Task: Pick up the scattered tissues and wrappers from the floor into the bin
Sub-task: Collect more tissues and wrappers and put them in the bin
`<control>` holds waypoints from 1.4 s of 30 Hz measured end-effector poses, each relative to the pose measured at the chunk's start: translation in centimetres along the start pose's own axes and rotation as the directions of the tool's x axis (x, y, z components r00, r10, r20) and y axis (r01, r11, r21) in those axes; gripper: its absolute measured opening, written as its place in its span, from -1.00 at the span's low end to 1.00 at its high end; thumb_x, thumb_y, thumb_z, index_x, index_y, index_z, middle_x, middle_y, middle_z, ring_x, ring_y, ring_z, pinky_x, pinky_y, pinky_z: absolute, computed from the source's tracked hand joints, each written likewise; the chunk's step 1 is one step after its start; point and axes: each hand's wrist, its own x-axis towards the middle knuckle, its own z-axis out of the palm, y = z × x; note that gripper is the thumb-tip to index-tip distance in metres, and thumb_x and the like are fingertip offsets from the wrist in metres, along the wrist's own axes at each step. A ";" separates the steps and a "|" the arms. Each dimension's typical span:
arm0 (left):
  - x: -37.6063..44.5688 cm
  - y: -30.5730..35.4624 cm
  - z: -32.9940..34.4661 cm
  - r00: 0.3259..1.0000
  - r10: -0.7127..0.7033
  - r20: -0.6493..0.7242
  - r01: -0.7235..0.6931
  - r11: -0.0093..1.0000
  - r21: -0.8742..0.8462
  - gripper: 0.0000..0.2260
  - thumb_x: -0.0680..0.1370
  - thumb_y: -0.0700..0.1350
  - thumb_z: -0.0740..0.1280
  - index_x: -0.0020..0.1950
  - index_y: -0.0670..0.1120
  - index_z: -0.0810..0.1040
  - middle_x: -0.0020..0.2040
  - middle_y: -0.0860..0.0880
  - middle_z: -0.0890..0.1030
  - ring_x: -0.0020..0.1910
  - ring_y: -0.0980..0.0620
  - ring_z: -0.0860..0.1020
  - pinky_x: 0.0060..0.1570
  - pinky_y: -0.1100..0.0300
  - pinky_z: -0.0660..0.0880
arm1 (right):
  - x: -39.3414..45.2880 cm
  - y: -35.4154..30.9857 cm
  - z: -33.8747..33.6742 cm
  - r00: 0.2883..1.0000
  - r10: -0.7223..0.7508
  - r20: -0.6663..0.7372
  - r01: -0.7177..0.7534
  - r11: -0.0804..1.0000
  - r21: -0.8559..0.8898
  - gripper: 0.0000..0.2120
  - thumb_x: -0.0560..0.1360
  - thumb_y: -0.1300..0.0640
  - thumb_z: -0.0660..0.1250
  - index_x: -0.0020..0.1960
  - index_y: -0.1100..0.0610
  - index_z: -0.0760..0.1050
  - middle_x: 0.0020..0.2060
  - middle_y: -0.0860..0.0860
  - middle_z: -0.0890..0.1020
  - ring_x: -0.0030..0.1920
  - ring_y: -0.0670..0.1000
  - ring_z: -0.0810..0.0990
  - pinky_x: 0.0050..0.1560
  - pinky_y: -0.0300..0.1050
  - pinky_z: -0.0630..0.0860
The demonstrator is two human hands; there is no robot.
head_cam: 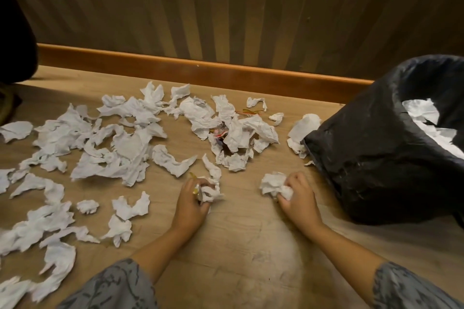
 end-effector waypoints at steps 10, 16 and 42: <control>5.6 -0.2 -4.2 0.972 -0.126 -0.199 0.149 0.983 0.106 -0.72 0.38 -0.31 0.33 0.08 -0.16 0.53 0.23 -0.10 0.43 0.32 -0.12 0.35 0.31 0.22 0.29 | -1.4 -1.4 2.7 0.988 0.154 -0.024 -0.155 0.953 -0.261 -0.54 0.47 -0.33 0.16 0.12 -0.04 0.56 0.46 0.07 0.28 0.48 0.14 0.12 0.45 0.22 0.01; 5.8 -0.8 -3.0 0.968 -0.250 -0.014 0.237 0.898 0.371 -0.23 0.32 0.42 0.27 0.37 -0.05 0.39 0.57 0.02 -0.26 0.55 -0.08 -0.21 0.46 -0.04 -0.20 | -1.8 -1.7 3.8 0.987 -0.102 0.122 0.095 0.994 0.055 -0.69 0.42 0.07 0.49 0.11 0.10 0.52 0.39 -0.04 0.33 0.42 0.02 0.29 0.35 0.12 0.37; -1.0 -0.1 2.3 0.958 0.245 0.151 -0.282 0.901 0.330 -0.64 0.44 0.21 0.36 0.02 -0.04 0.52 0.27 -0.05 0.45 0.34 -0.02 0.34 0.26 0.11 0.37 | 0.4 0.8 1.5 0.958 -0.254 0.135 0.273 0.951 -0.147 -0.77 0.45 0.04 0.45 -0.14 0.18 0.50 -0.07 0.04 0.48 0.00 0.00 0.41 -0.04 -0.29 0.30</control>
